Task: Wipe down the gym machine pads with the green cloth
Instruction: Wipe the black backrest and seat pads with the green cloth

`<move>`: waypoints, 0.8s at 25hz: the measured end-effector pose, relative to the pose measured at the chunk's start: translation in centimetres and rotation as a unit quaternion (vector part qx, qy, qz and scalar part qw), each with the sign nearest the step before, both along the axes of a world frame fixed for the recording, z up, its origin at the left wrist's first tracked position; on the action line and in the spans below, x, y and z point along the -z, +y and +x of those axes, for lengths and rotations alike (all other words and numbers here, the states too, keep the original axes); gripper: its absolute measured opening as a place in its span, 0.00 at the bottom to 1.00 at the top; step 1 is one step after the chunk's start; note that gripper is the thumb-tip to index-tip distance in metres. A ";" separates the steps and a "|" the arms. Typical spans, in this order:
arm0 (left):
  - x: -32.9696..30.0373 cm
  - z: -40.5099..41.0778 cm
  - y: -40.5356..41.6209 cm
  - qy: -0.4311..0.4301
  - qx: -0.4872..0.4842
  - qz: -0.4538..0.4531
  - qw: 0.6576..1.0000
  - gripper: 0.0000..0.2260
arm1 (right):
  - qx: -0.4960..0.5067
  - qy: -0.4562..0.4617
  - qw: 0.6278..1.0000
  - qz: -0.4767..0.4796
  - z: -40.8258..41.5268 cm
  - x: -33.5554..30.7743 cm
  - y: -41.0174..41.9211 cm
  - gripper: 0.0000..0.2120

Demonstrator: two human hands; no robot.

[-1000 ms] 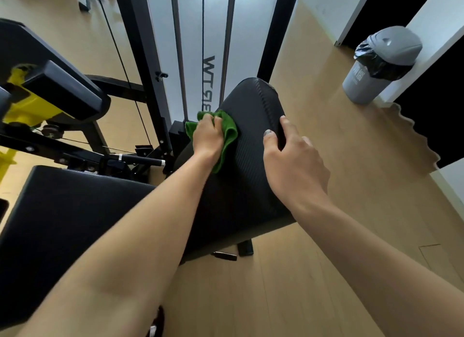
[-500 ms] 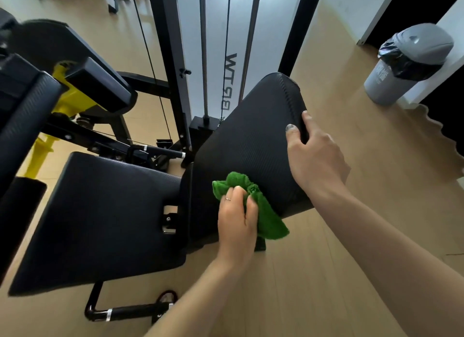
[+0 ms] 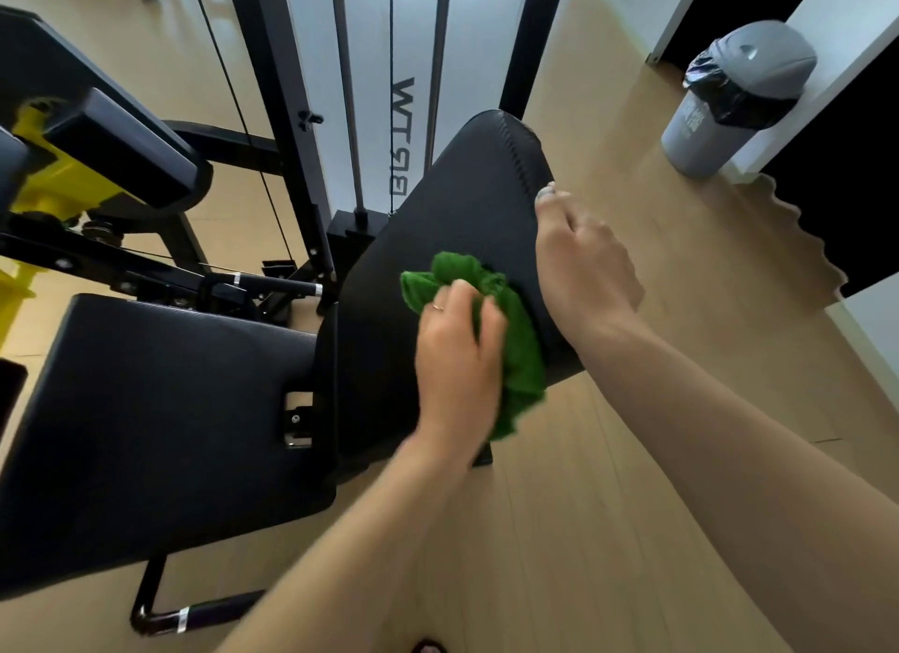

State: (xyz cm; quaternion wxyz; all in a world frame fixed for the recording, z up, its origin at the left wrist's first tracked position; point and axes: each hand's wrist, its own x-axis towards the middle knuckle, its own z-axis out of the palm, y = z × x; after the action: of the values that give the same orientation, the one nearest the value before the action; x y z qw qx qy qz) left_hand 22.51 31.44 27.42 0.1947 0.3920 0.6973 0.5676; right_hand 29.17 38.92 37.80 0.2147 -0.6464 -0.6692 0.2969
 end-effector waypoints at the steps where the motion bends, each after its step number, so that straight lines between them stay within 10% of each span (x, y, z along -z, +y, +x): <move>1: -0.7 2.1 -1.6 0.034 0.007 0.024 0.999 0.12 | -0.004 0.013 1.000 -0.014 0.3 -0.1 -0.3 0.24; 12: 3.4 2.6 -2.0 0.173 -0.049 0.169 0.969 0.13 | -0.030 0.006 0.999 0.017 0.5 0.3 -0.1 0.23; 20: 12.0 -3.4 -6.9 0.042 -0.066 -0.051 0.996 0.13 | -0.022 -0.064 0.989 0.128 -0.6 1.1 -0.5 0.24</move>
State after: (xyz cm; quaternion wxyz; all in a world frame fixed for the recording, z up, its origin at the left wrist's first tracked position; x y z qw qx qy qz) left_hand 19.08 24.49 15.41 0.1475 0.3582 0.7569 0.5263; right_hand 28.61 38.45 36.74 0.2463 -0.6160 -0.7283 0.1716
